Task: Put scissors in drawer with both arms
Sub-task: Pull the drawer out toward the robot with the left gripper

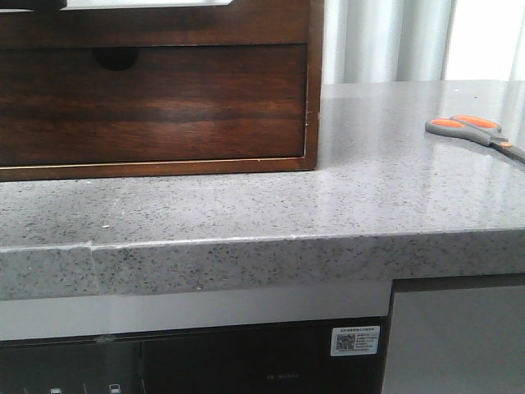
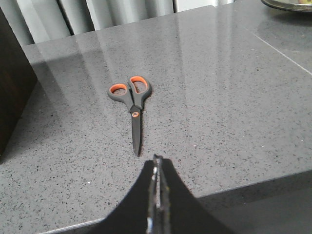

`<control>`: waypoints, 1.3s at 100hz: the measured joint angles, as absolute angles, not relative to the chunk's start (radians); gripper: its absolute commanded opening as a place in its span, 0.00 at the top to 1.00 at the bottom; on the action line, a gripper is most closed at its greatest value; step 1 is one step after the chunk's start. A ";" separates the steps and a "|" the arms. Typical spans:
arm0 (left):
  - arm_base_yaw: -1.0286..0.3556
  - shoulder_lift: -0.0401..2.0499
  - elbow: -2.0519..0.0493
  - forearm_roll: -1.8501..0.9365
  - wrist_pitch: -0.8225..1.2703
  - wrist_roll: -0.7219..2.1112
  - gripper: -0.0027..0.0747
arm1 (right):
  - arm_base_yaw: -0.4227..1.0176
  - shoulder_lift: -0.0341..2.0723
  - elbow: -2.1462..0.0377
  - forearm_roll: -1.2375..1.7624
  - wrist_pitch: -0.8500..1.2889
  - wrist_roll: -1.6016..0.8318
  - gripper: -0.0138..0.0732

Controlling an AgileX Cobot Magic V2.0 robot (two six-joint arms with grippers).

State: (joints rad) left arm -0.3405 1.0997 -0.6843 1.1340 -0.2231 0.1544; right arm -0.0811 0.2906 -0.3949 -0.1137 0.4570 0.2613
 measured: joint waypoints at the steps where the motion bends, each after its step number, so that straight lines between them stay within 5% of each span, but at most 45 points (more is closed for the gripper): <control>1: -0.340 1.097 -0.685 1.136 -0.221 0.154 0.99 | -0.081 0.291 -0.395 -0.114 0.457 0.261 0.89; 99: -0.348 0.727 -0.405 1.175 -0.331 0.147 0.98 | -0.081 0.291 -0.395 -0.114 0.457 0.261 0.89; 130: -0.348 0.724 -0.393 1.146 -0.347 0.126 0.57 | -0.081 0.291 -0.395 -0.114 0.460 0.261 0.89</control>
State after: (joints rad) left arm -0.3484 0.7243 -0.3931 1.1458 -0.3473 0.1261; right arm -0.0811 0.2906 -0.3949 -0.1137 0.4605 0.2613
